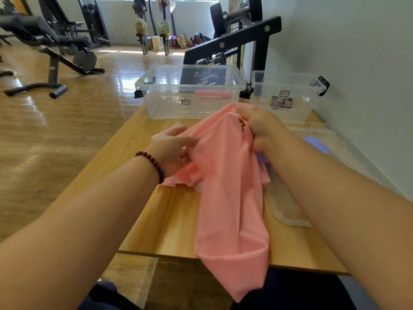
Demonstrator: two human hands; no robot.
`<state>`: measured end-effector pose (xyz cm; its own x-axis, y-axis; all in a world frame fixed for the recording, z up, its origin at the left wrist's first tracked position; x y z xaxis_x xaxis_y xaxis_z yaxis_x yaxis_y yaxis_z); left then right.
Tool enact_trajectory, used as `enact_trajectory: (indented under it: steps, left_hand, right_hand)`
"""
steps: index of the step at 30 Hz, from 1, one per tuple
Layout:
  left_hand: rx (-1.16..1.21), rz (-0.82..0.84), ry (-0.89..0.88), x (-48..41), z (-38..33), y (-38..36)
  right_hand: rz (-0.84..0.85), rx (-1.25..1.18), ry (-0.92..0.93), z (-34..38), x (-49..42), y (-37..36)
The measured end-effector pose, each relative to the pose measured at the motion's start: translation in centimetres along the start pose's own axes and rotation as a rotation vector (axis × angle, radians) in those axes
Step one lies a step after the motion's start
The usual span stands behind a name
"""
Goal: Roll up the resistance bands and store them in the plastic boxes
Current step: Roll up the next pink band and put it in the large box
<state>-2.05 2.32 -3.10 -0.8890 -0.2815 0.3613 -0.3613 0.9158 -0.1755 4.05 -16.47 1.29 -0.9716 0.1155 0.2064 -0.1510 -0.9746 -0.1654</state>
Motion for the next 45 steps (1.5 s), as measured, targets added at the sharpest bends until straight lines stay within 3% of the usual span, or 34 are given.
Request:
enact_trajectory:
  steps: [6, 11, 15, 19, 23, 25, 28, 32, 36, 42, 45]
  left_hand:
    - [0.06, -0.092, -0.005, -1.5, -0.5, 0.5]
    - [0.032, -0.086, 0.012, -2.0, 0.9, 0.8]
    - [0.164, 0.007, 0.015, -0.8, 0.7, 0.1]
    - [0.293, 0.133, 0.003, 0.3, -0.2, -0.7]
    - [0.299, 0.159, -0.031, 0.8, -1.1, -0.8]
    - [0.33, 0.141, -0.042, 1.1, -1.5, -0.6]
    - [0.25, 0.09, 0.031, 1.8, -0.1, -0.2]
    - [0.085, 0.123, 0.162, 3.3, 3.4, -1.0]
    - [-0.015, 0.174, 0.081, 4.1, 3.5, -2.4]
    - [0.105, -0.074, 0.115, 3.3, 3.9, 0.4]
    - [0.243, 0.038, 0.202, 4.2, 4.0, -0.4]
  right_hand:
    - [-0.006, 0.063, -0.05, -1.3, 0.7, 0.0]
    - [0.003, 0.388, -0.07, -3.6, 1.9, 0.8]
    - [-0.002, 0.593, 0.016, -3.9, 2.9, 1.4]
    - [-0.002, 0.515, -0.095, -5.5, 3.5, 1.7]
    - [0.176, 0.51, -0.268, -7.8, 5.8, 0.6]
    - [0.21, 0.411, -0.178, -6.7, 5.5, 0.1]
    - [0.123, 0.236, 0.015, -3.8, 4.7, 0.6]
    - [0.071, 0.284, 0.24, -1.3, 4.4, 0.3]
    - [0.053, 0.293, 0.276, -1.3, 4.0, 0.0]
    - [-0.077, 0.171, 0.238, -1.1, 2.8, 2.0]
    - [-0.089, 0.128, 0.212, -1.6, 2.4, 1.9]
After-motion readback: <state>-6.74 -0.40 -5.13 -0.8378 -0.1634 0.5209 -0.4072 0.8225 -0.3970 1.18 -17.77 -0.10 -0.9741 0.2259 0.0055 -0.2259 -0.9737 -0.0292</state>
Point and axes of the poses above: each hand's wrist, its own x-axis away from the middle knuckle, its own y-axis out of the back of the hand, z = x × y, the point moved 10 cm from there along -x, towards the middle knuckle, and after that the axes turned 10 degrees about -z, right-handed, at the moved point
